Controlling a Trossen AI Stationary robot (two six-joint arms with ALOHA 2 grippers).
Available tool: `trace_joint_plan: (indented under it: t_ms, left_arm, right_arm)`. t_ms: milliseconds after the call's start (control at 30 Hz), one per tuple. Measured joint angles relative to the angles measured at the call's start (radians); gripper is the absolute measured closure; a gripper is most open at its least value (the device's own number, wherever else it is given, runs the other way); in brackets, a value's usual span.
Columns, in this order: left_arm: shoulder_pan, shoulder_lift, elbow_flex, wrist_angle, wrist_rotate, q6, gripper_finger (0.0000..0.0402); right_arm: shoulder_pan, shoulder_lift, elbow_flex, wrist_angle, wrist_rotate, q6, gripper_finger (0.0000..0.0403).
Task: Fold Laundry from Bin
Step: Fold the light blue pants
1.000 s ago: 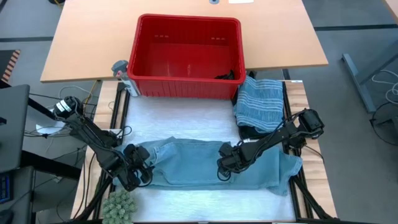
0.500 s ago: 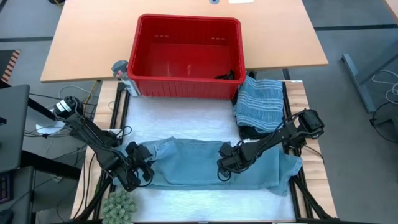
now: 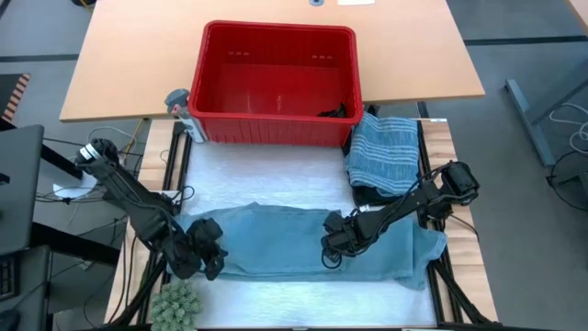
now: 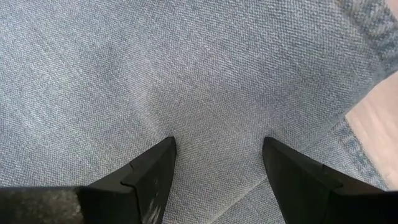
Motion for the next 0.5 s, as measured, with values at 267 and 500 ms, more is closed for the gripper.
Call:
trace_joint_plan:
  t_ms: [267, 500]
  left_arm:
    - [0.002, -0.022, 0.01, -0.067, 0.016, -0.103, 0.0401]
    - [0.0, -0.021, -0.021, -0.093, 0.056, -0.127, 0.0387]
  right_arm:
    - [0.001, 0.0, 0.0, 0.0, 0.007, 0.0, 0.0133]
    - [0.002, 0.0, 0.0, 0.0, 0.008, -0.005, 0.0133]
